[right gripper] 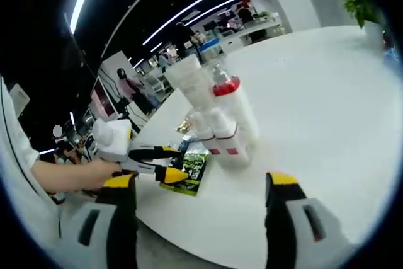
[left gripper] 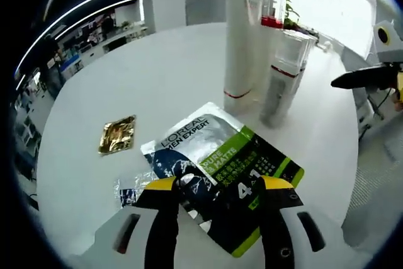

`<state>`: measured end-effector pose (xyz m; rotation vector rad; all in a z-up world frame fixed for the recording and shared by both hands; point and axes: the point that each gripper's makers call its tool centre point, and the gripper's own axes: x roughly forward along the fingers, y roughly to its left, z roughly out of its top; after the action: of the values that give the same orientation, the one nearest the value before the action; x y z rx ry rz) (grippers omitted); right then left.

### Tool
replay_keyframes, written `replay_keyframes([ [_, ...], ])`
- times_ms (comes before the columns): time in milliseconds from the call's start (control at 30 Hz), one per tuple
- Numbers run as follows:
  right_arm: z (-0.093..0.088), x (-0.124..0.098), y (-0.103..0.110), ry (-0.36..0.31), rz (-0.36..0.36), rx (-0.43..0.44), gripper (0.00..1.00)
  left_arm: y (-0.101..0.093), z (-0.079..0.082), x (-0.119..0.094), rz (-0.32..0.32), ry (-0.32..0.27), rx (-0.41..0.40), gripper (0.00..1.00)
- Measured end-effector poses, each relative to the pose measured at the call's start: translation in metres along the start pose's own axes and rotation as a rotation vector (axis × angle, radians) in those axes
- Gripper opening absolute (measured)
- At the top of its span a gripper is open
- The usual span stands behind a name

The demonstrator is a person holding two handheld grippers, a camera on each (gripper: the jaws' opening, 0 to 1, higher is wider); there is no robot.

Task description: Arrange the skincare products in the storage area until every visible bottle or jar stands upright without overlapping.

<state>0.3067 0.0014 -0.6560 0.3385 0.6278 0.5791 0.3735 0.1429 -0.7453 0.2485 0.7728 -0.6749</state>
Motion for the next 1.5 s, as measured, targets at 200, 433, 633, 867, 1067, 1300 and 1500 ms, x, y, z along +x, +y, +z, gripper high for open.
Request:
replay_keyframes([
  [200, 0.001, 0.000, -0.001, 0.000, 0.000, -0.002, 0.85, 0.002, 0.001, 0.002, -0.006, 0.000, 0.006, 0.48],
  [433, 0.001, 0.001, 0.000, -0.002, 0.000, -0.003, 0.85, 0.002, 0.001, 0.002, 0.001, -0.003, -0.004, 0.48],
  [633, 0.004, 0.001, 0.003, -0.005, 0.007, -0.014, 0.85, 0.002, 0.002, 0.002, -0.003, -0.004, -0.009, 0.50],
  [867, 0.004, -0.004, 0.006, -0.010, 0.009, -0.026, 0.86, 0.002, 0.000, -0.004, 0.002, -0.007, -0.014, 0.54],
  [1067, 0.003, -0.010, 0.007, -0.018, 0.005, -0.032, 0.86, 0.005, -0.004, -0.016, 0.013, -0.011, -0.027, 0.58],
  [1300, 0.007, -0.012, 0.014, -0.031, 0.007, -0.059, 0.87, 0.008, -0.007, -0.035, 0.025, -0.033, -0.068, 0.61],
  [1500, 0.009, -0.013, 0.021, -0.036, 0.016, -0.089, 0.88, 0.010, -0.009, -0.056, 0.047, -0.053, -0.103, 0.65],
])
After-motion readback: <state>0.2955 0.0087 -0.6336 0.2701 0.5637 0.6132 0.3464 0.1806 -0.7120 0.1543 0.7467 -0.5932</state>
